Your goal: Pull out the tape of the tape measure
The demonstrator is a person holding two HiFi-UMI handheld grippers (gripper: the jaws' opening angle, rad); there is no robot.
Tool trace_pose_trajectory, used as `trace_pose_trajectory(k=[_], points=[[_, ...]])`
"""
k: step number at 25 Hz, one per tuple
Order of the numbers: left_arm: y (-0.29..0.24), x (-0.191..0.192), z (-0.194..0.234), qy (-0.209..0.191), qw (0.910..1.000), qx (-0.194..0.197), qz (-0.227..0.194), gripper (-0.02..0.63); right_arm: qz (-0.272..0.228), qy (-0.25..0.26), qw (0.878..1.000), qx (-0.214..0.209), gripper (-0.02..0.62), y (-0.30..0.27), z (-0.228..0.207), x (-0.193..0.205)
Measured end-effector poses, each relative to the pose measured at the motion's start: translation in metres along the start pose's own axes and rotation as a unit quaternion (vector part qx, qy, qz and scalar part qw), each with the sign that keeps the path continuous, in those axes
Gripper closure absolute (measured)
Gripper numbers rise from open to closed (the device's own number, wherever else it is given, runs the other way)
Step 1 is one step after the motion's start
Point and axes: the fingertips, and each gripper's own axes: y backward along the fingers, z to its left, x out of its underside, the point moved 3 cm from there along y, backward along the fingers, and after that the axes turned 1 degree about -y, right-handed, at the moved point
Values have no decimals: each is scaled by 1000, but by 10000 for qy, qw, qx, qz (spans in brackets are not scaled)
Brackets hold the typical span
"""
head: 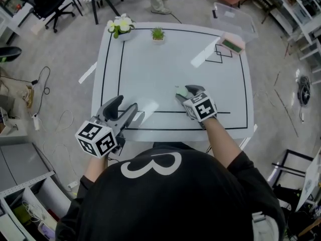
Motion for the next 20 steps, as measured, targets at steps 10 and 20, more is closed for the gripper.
trace_pose_trajectory(k=[10,20], points=[[7,-5,-9,-163,9999,-3,4,362,-164,-184,9993,-274,373,9,10,-7],[11,-7,-33,-384,9990,228,-71,362,-592,24,9976,-369,373,56,36,-27]])
